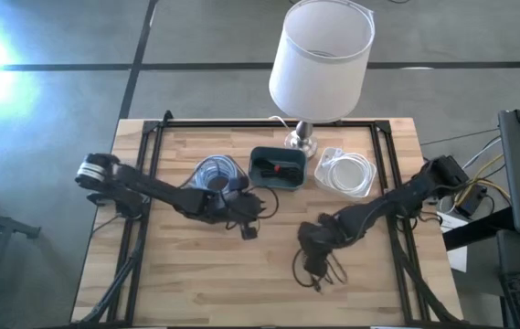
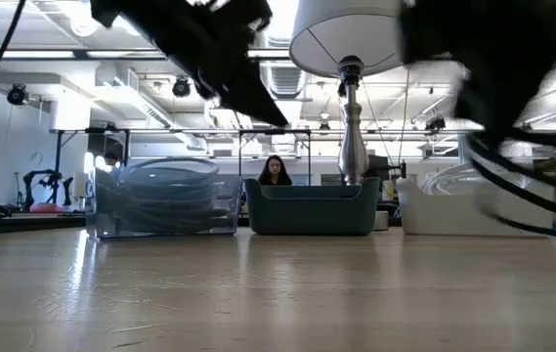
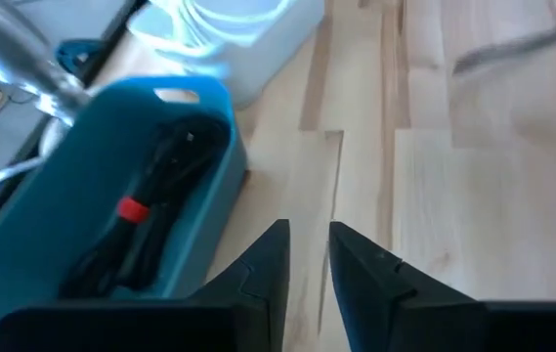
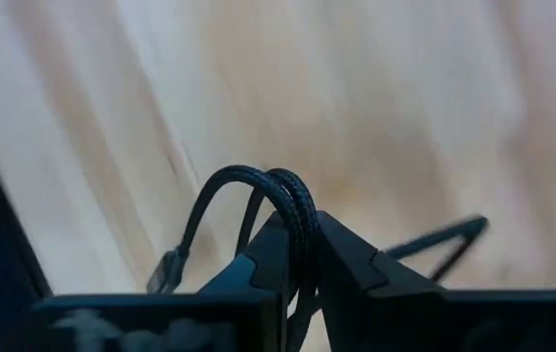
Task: Pick & Place USB Port
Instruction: Put the black USB cable into the blue bin
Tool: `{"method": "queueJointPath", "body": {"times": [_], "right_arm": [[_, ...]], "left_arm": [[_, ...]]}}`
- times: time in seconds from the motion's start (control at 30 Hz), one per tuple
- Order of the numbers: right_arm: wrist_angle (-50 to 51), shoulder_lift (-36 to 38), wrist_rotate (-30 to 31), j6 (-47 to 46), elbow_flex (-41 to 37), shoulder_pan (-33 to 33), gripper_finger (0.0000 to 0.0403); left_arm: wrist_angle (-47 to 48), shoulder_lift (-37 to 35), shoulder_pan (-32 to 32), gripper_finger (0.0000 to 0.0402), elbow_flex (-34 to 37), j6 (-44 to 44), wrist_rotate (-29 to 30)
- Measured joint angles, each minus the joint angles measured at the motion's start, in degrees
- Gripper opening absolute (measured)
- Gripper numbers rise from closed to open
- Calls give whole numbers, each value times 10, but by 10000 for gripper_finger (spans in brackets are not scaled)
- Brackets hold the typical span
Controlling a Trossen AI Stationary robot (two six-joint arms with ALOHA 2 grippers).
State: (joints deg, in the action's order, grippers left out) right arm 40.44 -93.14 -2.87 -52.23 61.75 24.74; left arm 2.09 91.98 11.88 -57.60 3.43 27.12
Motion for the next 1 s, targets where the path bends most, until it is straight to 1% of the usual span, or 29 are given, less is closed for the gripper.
{"method": "queueJointPath", "body": {"times": [0.07, 0.23, 0.4, 0.53, 0.67, 0.8, 0.83, 0.93, 1.0], "right_arm": [[-1, 0, 36, 89, 36, -12, 31], [-3, -1, 153, 321, 125, -44, 32], [-18, -3, 172, 528, 182, -97, 32], [-27, -5, 223, 656, 209, -149, 33], [-36, -7, 226, 745, 225, -210, 33], [-39, -7, 222, 786, 223, -269, 33], [-39, -7, 216, 796, 220, -283, 33], [-39, -8, 167, 836, 209, -319, 33], [-47, -8, 145, 848, 199, -334, 33]], "left_arm": [[13, -23, 0, 77, 2, 0, 3], [61, -70, 0, 76, 7, -1, 40], [110, -98, 0, 76, 7, 0, 59], [128, -99, 0, 75, 7, 10, 70], [136, -94, 0, 73, 9, 26, 77], [135, -94, 0, 73, 20, 30, 86], [134, -94, 0, 73, 24, 34, 87], [134, -94, 0, 73, 31, 47, 88], [132, -94, 0, 73, 36, 53, 88]]}}
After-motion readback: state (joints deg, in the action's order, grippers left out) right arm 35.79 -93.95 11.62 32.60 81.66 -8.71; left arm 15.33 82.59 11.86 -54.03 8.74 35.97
